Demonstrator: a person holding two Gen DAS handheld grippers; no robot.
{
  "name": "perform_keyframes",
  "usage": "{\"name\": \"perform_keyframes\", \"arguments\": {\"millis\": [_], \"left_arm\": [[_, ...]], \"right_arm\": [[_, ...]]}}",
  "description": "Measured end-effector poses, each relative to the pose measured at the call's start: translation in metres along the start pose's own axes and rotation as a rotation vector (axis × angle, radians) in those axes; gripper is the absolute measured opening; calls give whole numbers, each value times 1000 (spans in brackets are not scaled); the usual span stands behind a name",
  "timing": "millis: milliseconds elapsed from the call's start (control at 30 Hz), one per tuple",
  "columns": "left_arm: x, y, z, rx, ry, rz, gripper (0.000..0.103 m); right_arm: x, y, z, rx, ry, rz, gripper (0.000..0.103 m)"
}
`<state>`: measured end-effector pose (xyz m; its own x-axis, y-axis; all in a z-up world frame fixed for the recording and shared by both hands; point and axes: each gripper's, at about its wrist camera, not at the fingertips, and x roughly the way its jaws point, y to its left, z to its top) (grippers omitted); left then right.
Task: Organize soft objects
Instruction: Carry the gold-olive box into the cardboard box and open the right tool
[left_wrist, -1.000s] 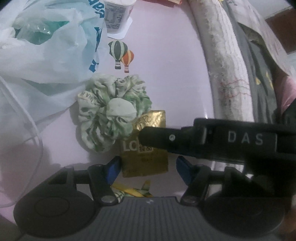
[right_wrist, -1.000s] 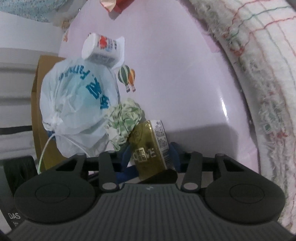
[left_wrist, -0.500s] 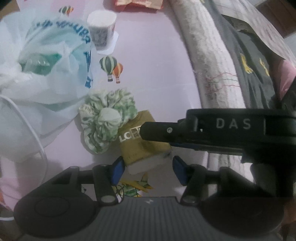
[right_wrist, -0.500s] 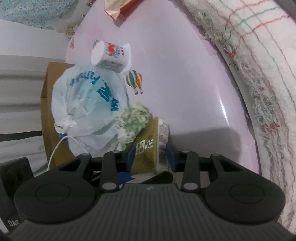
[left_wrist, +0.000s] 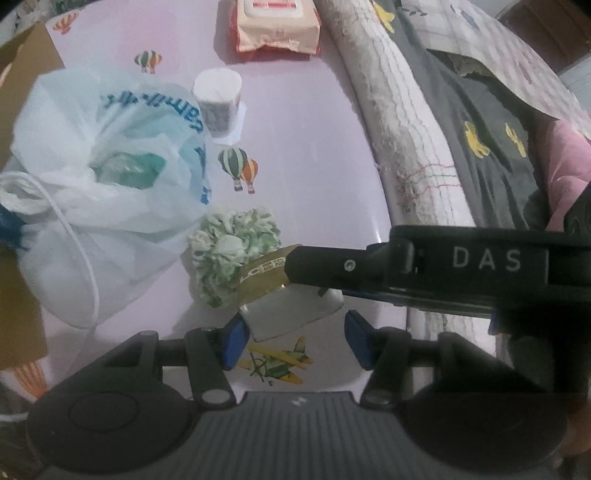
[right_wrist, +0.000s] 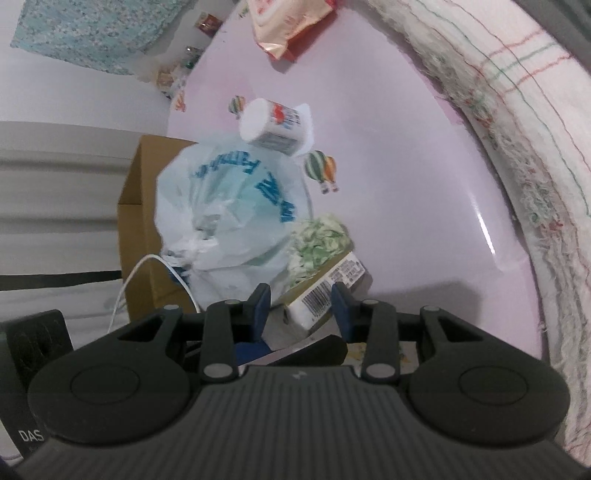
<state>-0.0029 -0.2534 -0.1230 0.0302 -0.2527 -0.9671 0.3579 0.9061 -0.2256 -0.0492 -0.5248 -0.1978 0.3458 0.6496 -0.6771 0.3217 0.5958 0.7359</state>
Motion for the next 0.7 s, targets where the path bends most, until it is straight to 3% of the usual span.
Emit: {"name": "perform_keyframes", "arguments": {"millis": [400,700], "left_arm": [[-67,45,-3,-82,-76,22,57],[-134,150,-24,-288,-153,82,57]], "right_arm": [[0,71,-3,-77,14,47,36],[59,181,-21,-239,126,120,36]]}}
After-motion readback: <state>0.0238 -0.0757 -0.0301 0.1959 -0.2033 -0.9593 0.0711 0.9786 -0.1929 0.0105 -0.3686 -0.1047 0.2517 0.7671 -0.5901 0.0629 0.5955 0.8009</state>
